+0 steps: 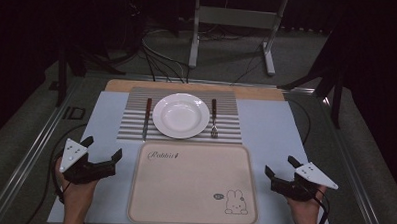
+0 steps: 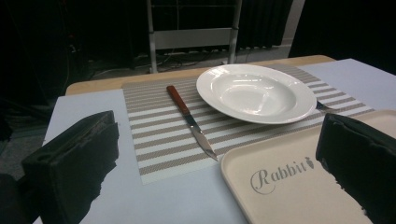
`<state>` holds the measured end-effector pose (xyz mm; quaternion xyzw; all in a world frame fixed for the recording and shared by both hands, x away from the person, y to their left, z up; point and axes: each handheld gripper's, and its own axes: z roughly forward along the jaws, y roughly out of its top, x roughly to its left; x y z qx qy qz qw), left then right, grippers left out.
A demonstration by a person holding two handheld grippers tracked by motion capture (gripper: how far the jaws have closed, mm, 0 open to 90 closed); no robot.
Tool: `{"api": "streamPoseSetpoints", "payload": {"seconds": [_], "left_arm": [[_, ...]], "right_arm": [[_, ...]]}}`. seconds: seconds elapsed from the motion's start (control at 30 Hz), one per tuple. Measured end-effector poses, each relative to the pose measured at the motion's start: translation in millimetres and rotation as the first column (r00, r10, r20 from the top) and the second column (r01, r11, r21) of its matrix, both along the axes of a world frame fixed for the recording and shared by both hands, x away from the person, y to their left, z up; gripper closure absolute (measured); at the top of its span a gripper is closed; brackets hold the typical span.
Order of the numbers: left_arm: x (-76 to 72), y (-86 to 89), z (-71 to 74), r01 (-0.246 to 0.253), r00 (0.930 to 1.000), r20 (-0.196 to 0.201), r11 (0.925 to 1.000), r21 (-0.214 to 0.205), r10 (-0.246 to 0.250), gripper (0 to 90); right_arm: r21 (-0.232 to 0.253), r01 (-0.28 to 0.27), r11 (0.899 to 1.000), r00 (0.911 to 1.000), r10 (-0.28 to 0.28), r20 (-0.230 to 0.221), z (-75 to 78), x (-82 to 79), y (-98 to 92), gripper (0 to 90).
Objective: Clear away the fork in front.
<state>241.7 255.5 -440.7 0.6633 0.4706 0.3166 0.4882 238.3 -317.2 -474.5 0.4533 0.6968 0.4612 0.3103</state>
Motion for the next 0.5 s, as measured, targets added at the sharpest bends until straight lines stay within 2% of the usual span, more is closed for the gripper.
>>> {"api": "streamPoseSetpoints", "payload": {"seconds": [0.5], "left_arm": [[1.2,0.7,-4.0,-0.014,0.9999,-0.006,0.9999,-0.008,0.014,0.0]], "right_arm": [[0.0,0.025,1.0,0.9997,-0.025,0.0,0.6,4.3,1.7,10.8]]}}
